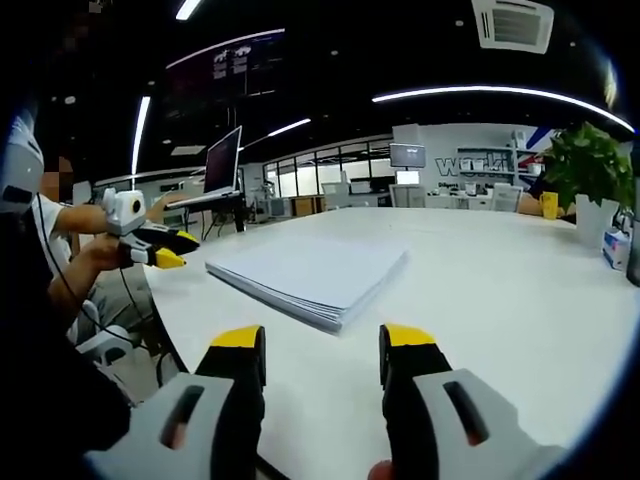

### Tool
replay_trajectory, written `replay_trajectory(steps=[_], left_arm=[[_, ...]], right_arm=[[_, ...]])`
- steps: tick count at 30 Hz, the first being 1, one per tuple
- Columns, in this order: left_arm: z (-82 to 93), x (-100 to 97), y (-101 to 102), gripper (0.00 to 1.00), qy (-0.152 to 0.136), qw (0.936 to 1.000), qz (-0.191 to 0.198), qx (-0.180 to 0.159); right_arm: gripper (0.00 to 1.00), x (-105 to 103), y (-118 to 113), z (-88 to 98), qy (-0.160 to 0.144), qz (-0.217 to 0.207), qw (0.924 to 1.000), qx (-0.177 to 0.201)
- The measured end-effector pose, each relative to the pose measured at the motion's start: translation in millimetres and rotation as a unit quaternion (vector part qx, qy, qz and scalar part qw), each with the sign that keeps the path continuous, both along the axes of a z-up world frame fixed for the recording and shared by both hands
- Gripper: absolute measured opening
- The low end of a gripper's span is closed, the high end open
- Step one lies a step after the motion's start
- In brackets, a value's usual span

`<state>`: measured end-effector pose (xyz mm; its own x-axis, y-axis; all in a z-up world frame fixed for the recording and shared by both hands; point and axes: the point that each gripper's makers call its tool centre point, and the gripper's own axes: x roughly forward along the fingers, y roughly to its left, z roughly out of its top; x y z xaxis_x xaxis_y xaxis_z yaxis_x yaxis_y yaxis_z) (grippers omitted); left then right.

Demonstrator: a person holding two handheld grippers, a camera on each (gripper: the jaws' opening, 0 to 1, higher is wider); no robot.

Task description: Grasp the top corner of one sheet in the document stack and pull a single sheet out from the document stack, separating that one sheet from the rest and lifting it clear until the single sheet is fully removed from the stack

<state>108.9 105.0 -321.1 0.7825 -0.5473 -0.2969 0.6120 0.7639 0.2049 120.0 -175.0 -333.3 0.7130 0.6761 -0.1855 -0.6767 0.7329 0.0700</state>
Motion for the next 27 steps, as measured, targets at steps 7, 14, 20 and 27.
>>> replay_trajectory(steps=[7,14,20,27], left_arm=[[-1.2,7.2,-3,0.35,-0.007,0.9992,-0.018,0.036],[7.0,16.1,-8,0.33,-0.016,0.998,-0.034,0.051],[4.7,22.1,-11,0.33,-0.017,0.9951,-0.05,0.083],[-6.3,26.7,-13,0.33,-0.007,0.9916,-0.067,0.111]], right_arm=[[0.46,2,0,0.5,0.0,-0.004,1.0,0.0],[0.44,1,1,0.0,-0.001,-0.002,1.0,-0.002],[0.44,2,3,-0.1,-0.004,-0.001,1.0,-0.004],[0.43,3,2,-3.0,0.0,-0.001,1.0,-0.007]])
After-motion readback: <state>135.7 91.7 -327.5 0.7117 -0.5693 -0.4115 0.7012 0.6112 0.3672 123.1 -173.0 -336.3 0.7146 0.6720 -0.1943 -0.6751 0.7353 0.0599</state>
